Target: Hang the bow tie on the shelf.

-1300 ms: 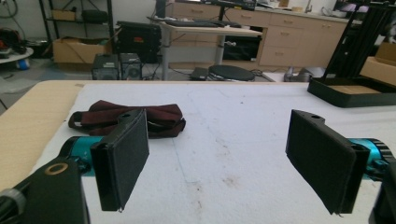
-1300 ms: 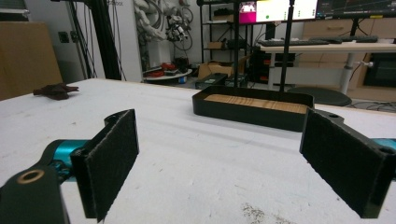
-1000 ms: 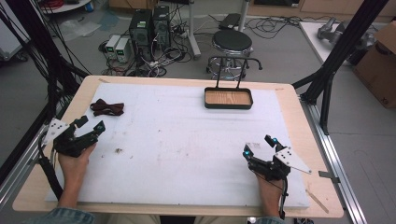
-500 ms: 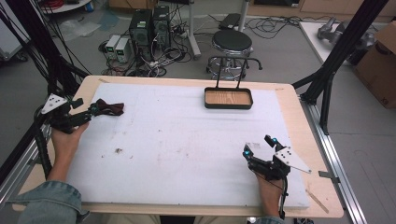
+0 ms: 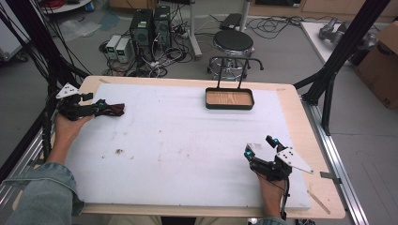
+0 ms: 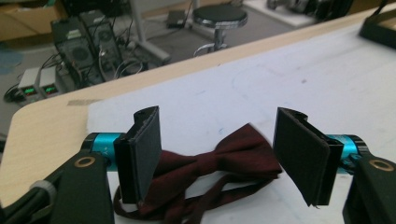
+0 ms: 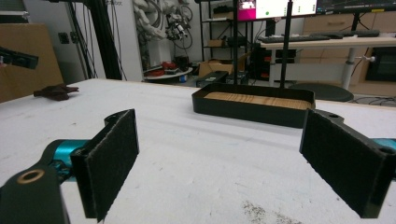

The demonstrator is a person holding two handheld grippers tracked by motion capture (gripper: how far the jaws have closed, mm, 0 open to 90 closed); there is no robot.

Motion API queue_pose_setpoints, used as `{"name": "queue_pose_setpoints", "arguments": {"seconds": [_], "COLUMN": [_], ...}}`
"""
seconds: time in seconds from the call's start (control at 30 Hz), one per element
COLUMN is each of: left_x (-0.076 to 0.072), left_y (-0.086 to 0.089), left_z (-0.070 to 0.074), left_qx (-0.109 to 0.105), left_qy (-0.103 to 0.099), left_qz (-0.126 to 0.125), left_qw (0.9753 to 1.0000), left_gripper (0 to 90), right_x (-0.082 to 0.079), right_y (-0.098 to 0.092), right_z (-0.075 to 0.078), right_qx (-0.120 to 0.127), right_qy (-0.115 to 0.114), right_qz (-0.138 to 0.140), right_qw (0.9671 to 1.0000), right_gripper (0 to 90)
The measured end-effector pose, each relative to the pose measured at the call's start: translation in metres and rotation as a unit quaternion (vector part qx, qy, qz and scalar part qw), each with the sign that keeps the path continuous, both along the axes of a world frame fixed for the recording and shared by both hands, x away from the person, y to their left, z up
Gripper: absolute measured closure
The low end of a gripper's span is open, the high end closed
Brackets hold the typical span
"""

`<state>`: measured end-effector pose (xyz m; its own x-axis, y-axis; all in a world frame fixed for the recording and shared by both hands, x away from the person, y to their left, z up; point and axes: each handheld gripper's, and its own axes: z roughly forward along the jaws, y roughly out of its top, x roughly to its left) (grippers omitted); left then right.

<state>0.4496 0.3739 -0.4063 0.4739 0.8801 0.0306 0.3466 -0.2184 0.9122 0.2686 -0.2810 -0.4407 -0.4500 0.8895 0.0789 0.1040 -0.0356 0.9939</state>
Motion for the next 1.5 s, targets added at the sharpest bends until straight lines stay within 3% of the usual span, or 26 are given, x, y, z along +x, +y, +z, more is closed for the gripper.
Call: {"name": "queue_pose_setpoints", "arguments": {"seconds": [0.07, 0.17, 0.43, 0.53, 0.8, 0.83, 0.9, 0.97, 1.0, 1.17, 1.27, 1.4, 1.5], "left_x": [0.006, 0.014, 0.030, 0.035, 0.043, 0.043, 0.044, 0.043, 0.042, 0.038, 0.036, 0.031, 0.028], "left_y": [0.001, 0.004, 0.007, 0.006, -0.001, -0.001, -0.001, 0.000, 0.000, -0.001, -0.003, -0.010, -0.017], "left_z": [-0.003, -0.009, -0.012, -0.015, -0.022, -0.023, -0.023, -0.024, -0.024, -0.027, -0.025, -0.017, -0.009], "left_qx": [0.013, 0.053, 0.104, 0.133, 0.201, 0.204, 0.207, 0.215, 0.219, 0.234, 0.235, 0.235, 0.229], "left_qy": [0.011, 0.025, 0.060, 0.081, 0.095, 0.094, 0.095, 0.095, 0.090, 0.074, 0.072, 0.060, 0.045], "left_qz": [-0.002, -0.012, -0.042, -0.066, -0.100, -0.104, -0.108, -0.111, -0.112, -0.121, -0.129, -0.133, -0.138], "left_qw": [0.9999, 0.9982, 0.9919, 0.9857, 0.9698, 0.9688, 0.9676, 0.9657, 0.9651, 0.9618, 0.9607, 0.9609, 0.9626], "left_gripper": [35.5, 38.7, 43.8, 47.4, 49.7, 50.8, 54.4, 65.1, 65.1, 81.8, 83.5, 84.2, 84.2], "right_x": [0.000, 0.000, 0.001, 0.001, 0.002, 0.002, 0.002, 0.002, 0.002, 0.002, 0.002, 0.002, 0.002], "right_y": [0.000, 0.000, -0.001, -0.002, -0.002, -0.002, -0.003, -0.003, -0.003, -0.003, -0.003, -0.003, -0.003], "right_z": [0.000, 0.000, 0.000, -0.001, -0.001, -0.001, -0.001, -0.001, -0.001, -0.001, -0.001, -0.001, -0.001], "right_qx": [0.002, 0.003, 0.006, 0.008, 0.011, 0.011, 0.011, 0.012, 0.012, 0.011, 0.011, 0.011, 0.011], "right_qy": [0.000, 0.002, 0.004, 0.004, 0.007, 0.007, 0.007, 0.009, 0.009, 0.009, 0.009, 0.009, 0.007], "right_qz": [0.001, 0.001, 0.001, 0.002, -0.002, -0.002, -0.002, -0.003, -0.003, -0.004, -0.004, -0.004, -0.004], "right_qw": [1.0000, 1.0000, 1.0000, 1.0000, 0.9999, 0.9999, 0.9999, 0.9999, 0.9999, 0.9999, 0.9999, 0.9999, 0.9999], "right_gripper": [10.9, 10.9, 10.9, 10.9, 10.9, 10.9, 10.9, 10.9, 10.9, 10.9, 10.9, 10.9, 10.9]}}
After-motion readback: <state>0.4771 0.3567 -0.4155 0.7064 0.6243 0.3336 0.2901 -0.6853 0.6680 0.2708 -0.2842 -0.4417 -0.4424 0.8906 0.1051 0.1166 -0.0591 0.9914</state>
